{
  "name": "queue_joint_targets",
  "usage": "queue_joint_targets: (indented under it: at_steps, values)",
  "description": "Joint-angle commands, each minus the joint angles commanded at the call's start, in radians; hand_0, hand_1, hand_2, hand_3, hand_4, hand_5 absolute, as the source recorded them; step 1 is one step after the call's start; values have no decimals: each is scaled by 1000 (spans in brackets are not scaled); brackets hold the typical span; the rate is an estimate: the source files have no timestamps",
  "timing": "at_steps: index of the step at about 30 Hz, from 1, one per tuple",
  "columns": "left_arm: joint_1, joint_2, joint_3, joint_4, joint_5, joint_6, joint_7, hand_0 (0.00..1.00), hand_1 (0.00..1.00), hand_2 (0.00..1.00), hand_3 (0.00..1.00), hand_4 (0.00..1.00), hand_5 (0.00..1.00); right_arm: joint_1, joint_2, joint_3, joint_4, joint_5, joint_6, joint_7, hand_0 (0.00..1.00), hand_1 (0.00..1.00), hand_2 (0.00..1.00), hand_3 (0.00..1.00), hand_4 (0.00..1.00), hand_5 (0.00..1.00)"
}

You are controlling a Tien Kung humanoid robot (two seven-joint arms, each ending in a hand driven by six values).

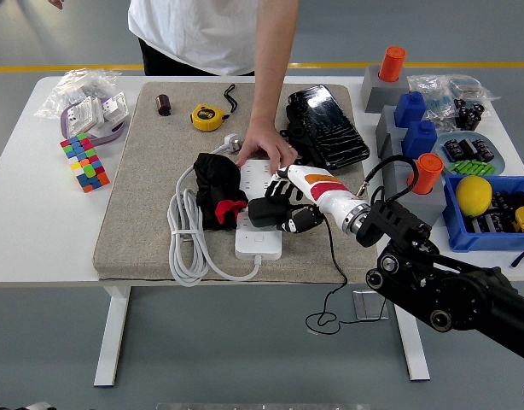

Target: Pull the plug out and thorw away

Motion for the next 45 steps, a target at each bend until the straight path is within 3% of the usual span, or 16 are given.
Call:
queue_joint_targets:
  at_steps: [15, 30, 31, 36, 37, 43, 44, 45]
  values:
    - [-1, 1, -5, 1, 1, 0, 0, 548, 687, 715, 726, 941, 536, -22, -28, 115, 70, 24, 5, -6, 391, 438, 461, 539, 949, 2]
    - [0, -1, -7, 0, 2, 0, 0, 549, 687, 715, 726, 941, 537, -32, -34, 120, -122, 7, -1, 10, 393, 445, 452, 533, 948, 2]
    - [0, -1, -7, 0, 2, 0, 0, 549, 687, 715, 727, 941, 537, -32, -33, 119, -130, 8, 0, 11, 435, 465, 466, 542, 944, 2]
    - [-1, -1, -7, 0, 3, -1, 0, 549, 687, 715, 727, 941, 537, -36, -33, 118, -154, 27, 14, 11, 435, 465, 466, 542, 944, 2]
    - [-1, -1, -6, 0, 2, -1, 0, 548, 688, 715, 727, 940, 537, -37, -33, 120, -155, 33, 21, 10, 550, 533, 505, 539, 917, 2]
    - [-1, -1, -7, 0, 2, -1, 0, 548, 688, 715, 727, 940, 537, -39, -35, 134, -147, 38, 48, 7, 550, 533, 505, 539, 917, 2]
    - [-1, -1, -8, 0, 2, -1, 0, 548, 686, 715, 726, 941, 540, -39, -35, 136, -145, 38, 52, 6, 617, 598, 554, 650, 998, 62]
    - [-1, -1, -8, 0, 3, -1, 0, 548, 686, 715, 726, 941, 540, -40, -35, 138, -141, 37, 60, 4, 617, 598, 554, 650, 998, 62]
